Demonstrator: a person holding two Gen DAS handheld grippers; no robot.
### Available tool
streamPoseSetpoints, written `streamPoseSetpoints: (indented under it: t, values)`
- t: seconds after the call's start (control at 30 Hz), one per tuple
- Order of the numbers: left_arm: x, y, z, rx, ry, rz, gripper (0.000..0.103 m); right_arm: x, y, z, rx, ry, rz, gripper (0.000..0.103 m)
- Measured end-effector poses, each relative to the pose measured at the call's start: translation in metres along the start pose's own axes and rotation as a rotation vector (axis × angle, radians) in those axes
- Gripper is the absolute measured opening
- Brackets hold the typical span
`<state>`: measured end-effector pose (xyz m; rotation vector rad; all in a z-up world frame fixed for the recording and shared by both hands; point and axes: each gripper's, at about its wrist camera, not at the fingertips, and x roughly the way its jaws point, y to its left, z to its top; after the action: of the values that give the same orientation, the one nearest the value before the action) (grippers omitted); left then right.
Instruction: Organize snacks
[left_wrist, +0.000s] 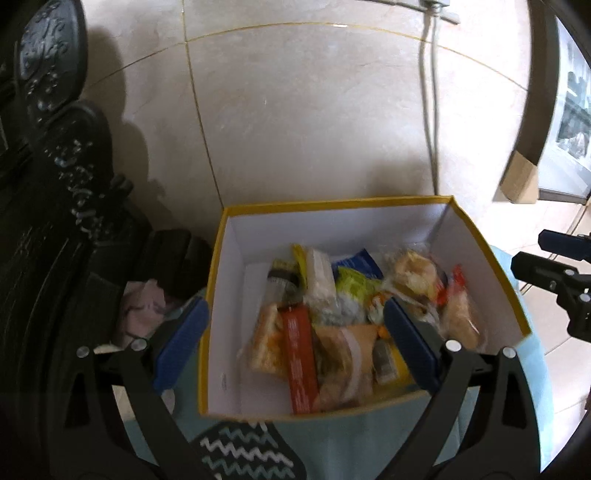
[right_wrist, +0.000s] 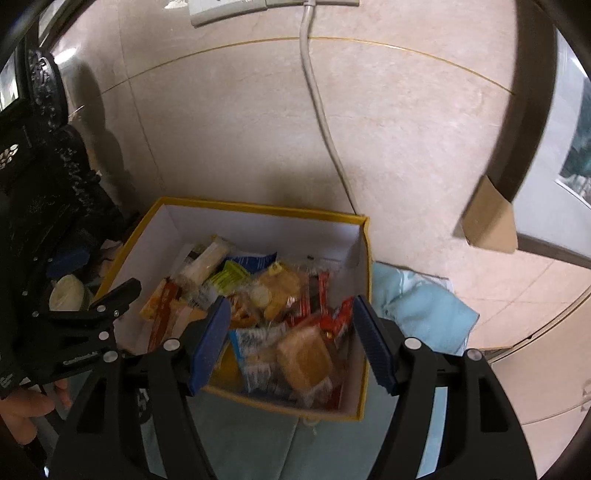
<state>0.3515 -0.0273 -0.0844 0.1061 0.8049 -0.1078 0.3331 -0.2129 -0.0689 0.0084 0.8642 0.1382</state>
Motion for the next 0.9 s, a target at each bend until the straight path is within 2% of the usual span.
streamPoseSetpoints:
  t: [0.2, 0.33, 0.37, 0.9]
  values:
    - [-0.024, 0.000, -0.016, -0.003, 0.016, 0.011, 0.097, -0.024, 0.003, -0.022, 0.020, 0.004, -0.013, 0.069]
    - [-0.042, -0.007, -0.035, 0.014, 0.025, 0.009, 0.097, -0.043, 0.008, -0.044, 0.012, 0.008, -0.012, 0.069]
    - [-0.047, -0.008, -0.040, 0.012, 0.027, 0.008, 0.097, -0.046, 0.008, -0.049, 0.010, 0.028, -0.005, 0.069]
    - [-0.123, -0.015, -0.119, -0.022, 0.045, -0.001, 0.097, -0.112, 0.015, -0.129, 0.035, 0.033, -0.006, 0.069]
